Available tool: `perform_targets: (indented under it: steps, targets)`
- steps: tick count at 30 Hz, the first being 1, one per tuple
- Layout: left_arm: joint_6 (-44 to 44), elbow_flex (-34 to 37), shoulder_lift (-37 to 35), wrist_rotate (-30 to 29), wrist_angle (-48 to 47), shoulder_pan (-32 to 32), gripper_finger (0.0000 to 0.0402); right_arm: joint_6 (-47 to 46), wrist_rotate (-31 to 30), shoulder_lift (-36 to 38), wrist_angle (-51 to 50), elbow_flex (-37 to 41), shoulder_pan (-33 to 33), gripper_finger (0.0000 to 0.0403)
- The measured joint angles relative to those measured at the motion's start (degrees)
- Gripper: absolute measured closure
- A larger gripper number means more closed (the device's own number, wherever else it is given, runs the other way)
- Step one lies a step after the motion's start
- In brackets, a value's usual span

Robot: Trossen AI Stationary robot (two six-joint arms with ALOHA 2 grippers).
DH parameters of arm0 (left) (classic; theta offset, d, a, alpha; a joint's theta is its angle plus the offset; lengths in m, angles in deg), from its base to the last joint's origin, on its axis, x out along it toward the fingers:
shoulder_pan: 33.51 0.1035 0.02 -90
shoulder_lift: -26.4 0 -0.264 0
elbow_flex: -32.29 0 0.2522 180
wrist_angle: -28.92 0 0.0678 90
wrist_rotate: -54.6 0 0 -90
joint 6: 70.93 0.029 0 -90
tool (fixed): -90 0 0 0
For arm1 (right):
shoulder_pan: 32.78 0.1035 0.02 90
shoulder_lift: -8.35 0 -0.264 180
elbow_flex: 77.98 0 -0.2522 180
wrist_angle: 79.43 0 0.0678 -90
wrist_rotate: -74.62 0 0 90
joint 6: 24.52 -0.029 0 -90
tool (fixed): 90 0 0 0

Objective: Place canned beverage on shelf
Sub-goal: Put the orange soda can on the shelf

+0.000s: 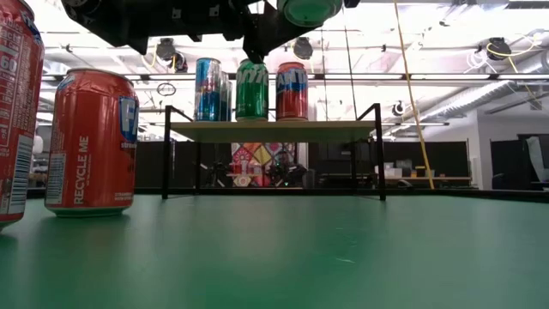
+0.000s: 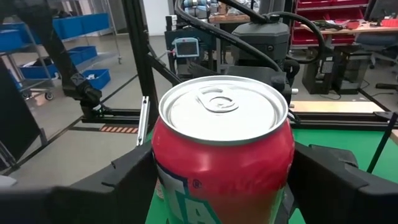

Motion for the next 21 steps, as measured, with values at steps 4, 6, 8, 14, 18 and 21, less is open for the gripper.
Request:
perform_targets:
  steps: [4, 6, 8, 14, 18, 21]
  targets:
    - [0.0, 0.0, 0.0, -1.8, 0.4, -0.1, 0.0074, 0.1, -0.1, 0.0, 0.0, 0.0, 0.0, 0.0108]
    - [0.1, 0.0, 0.0, -3.0, 0.6, -0.1, 0.0057, 0.1, -0.4, 0.0, -0.2, 0.0, 0.0, 0.0108]
    - [0.1, 0.0, 0.0, -3.5, 0.6, 0.0, 0.0041, 0.1, -0.4, 0.0, -0.4, 0.0, 0.0, 0.0108]
    - [-0.1, 0.0, 0.0, -4.0, 0.8, 0.0, 0.0005, 1.2, -0.2, 0.8, -1.7, 0.1, -0.1, 0.0108]
    - [-0.4, -0.1, -0.1, -4.7, 0.7, 0.0, 0.0005, 1.5, 0.0, 2.9, -4.6, 0.1, -0.7, 0.0108]
    - [-0.7, -0.1, -0.1, -4.8, 0.2, 0.0, 0.0005, 2.4, -0.1, 5.1, -6.6, 0.1, -1.3, 0.0108]
